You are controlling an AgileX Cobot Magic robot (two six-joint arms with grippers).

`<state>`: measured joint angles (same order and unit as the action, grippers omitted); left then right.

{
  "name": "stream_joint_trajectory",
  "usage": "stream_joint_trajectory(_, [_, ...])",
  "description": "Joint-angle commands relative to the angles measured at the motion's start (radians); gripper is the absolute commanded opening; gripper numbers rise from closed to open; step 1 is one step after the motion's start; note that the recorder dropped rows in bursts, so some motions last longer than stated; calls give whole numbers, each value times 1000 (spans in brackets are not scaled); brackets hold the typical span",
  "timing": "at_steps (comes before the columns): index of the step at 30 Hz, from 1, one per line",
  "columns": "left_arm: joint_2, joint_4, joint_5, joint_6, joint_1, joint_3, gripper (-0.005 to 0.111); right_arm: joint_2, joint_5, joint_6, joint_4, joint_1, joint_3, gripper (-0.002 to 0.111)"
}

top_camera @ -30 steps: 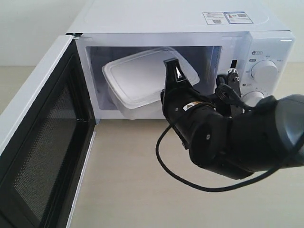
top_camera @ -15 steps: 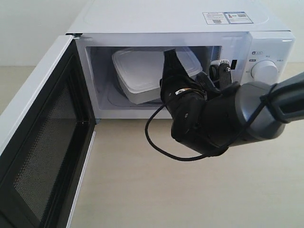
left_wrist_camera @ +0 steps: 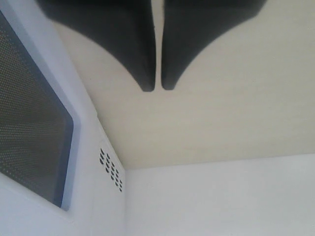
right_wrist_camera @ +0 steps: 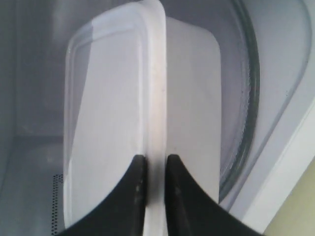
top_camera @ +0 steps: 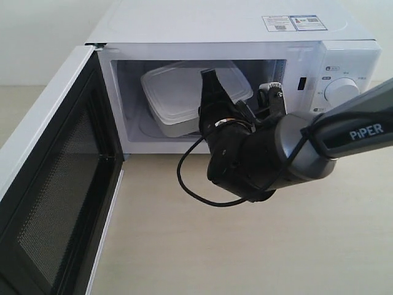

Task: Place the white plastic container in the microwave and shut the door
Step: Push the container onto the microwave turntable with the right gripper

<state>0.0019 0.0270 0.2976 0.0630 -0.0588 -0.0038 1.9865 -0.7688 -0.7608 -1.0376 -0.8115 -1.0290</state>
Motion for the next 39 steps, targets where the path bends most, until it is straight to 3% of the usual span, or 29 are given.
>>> stream_joint_trajectory(1, [-2,1,-1,6,2,4,4,5,-42,11,10,5,-10,11])
stream_joint_trajectory(7, [-2,1,-1,6,2,4,4,30,-60,1,54,18,-30,35])
stream_joint_trajectory(29, [-2,1,-1,6,2,4,4,-17,30,33,98,-15,-30,35])
stream_joint_trajectory(34, [-2,1,-1,6,2,4,4,-73,21,205,105,-58,-12,35])
stream_joint_trajectory(39, [-2,1,-1,6,2,4,4,-184,26,444,106,-68,119,35])
